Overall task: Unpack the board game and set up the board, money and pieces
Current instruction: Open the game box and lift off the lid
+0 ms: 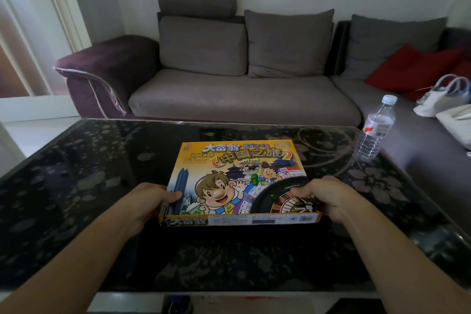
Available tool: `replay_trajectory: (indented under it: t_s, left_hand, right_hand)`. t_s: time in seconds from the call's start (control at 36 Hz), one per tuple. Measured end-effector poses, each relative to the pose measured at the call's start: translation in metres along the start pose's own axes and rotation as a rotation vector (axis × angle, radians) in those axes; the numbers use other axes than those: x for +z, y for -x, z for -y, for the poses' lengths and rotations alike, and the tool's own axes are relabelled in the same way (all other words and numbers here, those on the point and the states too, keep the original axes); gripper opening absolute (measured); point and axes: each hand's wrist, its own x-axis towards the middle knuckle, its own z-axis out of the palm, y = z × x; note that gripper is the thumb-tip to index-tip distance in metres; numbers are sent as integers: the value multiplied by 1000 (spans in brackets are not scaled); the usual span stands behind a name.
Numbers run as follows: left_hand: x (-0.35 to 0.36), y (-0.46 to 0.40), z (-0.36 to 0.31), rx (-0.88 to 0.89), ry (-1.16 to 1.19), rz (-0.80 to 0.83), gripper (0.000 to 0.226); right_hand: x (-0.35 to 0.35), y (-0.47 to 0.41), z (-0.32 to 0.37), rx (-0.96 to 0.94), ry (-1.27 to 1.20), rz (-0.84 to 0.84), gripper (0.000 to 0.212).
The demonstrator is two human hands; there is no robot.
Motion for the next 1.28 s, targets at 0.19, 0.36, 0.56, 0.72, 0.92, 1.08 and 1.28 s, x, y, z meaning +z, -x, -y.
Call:
replay_trajectory:
  t_s: [0.19,0.36,0.56,0.72,0.92,1.08,1.28]
  left_hand:
    - [2,-9,-13,-23,-40,-29,29]
    - [8,-10,-23,41,71,-64,25]
    - [11,-5,-25,189,238,11,25]
    - [7,-1,-21,241,228,31,29]
    - [-6,11,-24,343,279,110,29]
    - [-35,18,-24,393,295,64,27]
    - [-88,37,-31,446,469,-79,35]
  right_hand:
    - [3,-6,9,-34,117,-2,57]
    - [5,-7,14,-86,-30,82,29]
    - [20,-4,9,-200,-77,35,27]
    - [16,3,9,-310,-174,-34,25]
    - [10,39,18,-318,-569,96,25]
    - [24,94,42,-428,-683,275,17]
    - [91,148,104,-952,-422,389,40]
